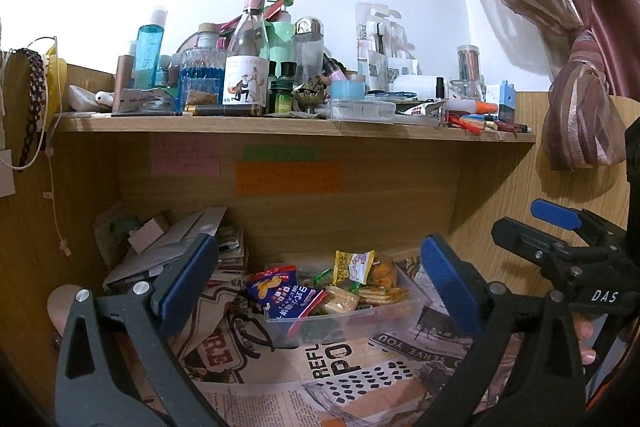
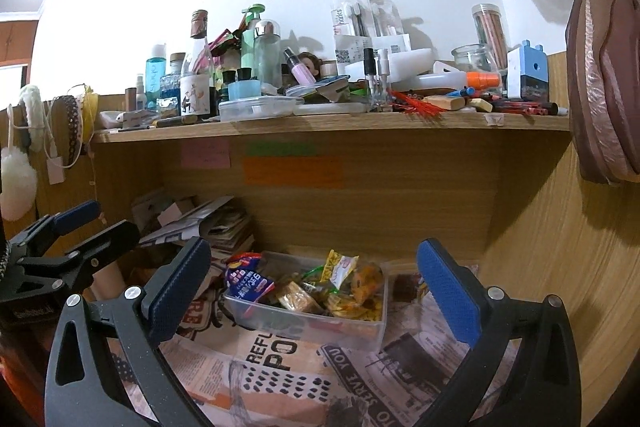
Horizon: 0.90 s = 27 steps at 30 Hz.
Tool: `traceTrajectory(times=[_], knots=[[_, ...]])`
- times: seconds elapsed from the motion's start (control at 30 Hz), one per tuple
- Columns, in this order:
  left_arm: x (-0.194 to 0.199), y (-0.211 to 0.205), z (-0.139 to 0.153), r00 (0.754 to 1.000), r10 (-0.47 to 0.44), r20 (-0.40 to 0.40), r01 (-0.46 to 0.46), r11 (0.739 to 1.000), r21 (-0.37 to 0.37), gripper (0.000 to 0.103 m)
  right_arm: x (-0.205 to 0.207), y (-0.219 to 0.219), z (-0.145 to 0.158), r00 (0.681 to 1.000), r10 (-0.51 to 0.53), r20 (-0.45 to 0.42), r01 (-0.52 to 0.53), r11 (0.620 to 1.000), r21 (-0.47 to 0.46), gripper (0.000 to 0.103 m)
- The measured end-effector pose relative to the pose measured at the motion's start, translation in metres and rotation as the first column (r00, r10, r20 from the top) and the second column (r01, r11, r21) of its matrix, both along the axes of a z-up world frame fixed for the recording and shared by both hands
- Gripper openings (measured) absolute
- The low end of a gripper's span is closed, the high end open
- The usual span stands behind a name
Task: Organize snacks
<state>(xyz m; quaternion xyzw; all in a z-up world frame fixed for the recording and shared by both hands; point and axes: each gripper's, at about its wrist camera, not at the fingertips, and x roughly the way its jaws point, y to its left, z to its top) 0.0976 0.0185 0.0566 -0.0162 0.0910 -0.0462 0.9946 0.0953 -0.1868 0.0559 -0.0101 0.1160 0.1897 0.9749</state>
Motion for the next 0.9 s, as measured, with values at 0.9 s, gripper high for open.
traceTrajectory(times=[0.9], knots=[[0.0094, -0.0028, -0.0058, 1.0, -0.009, -0.028, 0.008, 1.0, -0.012, 0.103, 0.003, 0.0026, -0.0007, 1.0, -0.003, -0.003, 0.003, 1.0, 0.023, 0.103]])
